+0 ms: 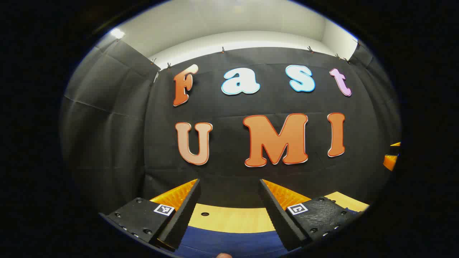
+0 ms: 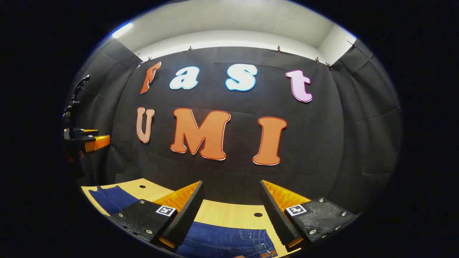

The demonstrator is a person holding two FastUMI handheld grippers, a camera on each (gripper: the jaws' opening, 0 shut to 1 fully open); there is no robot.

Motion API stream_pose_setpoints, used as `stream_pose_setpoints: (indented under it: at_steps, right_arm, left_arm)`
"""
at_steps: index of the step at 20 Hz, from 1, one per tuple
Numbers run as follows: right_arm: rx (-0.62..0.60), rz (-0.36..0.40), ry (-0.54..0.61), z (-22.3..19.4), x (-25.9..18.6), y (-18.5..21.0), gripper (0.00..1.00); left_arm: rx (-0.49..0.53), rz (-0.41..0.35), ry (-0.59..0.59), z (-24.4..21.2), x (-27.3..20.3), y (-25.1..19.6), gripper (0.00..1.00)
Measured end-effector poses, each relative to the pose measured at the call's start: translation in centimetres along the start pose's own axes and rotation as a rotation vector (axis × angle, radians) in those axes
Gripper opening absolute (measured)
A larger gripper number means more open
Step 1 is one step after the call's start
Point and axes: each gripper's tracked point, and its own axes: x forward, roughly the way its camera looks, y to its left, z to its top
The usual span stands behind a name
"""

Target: Grasp the waist and the cuffs of the jeans and fold them to make the two legs overlap; first hold the waist and fold one-third of the jeans toward the cuffs, then hold the cuffs and fold the remaining one-third in the same direction to finish folding.

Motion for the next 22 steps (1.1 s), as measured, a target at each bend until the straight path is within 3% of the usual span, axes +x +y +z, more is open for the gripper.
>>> stream_pose_setpoints:
  at_steps: [1, 4, 9, 14, 18, 22]
  right_arm:
    - [-0.024, 0.011, 0.012, -0.3, 0.3, 0.4, 0.96]
    - [-0.033, 0.023, 0.035, -0.7, 0.2, 2.2, 0.96]
    - [0.021, -0.059, 0.105, -2.2, -0.7, 4.3, 0.96]
    - [0.045, -0.116, 0.154, -2.6, -0.6, 6.7, 0.96]
    - [0.049, -0.137, 0.198, -3.7, -0.7, 7.4, 0.96]
    - [0.023, -0.174, 0.235, -5.2, -1.0, 5.7, 0.96]
  left_arm:
    - [-0.008, 0.007, 0.019, -0.6, 0.0, 0.4, 1.0]
    - [-0.045, 0.02, 0.034, -1.6, 0.9, 1.9, 1.0]
    - [-0.033, -0.084, 0.019, -2.3, 2.3, 3.4, 1.0]
    - [-0.007, -0.069, 0.035, -4.4, 3.6, 6.9, 0.99]
    - [-0.002, -0.083, 0.045, -5.5, 3.4, 8.4, 0.99]
    - [0.019, -0.079, 0.093, -7.6, 3.2, 10.1, 1.0]
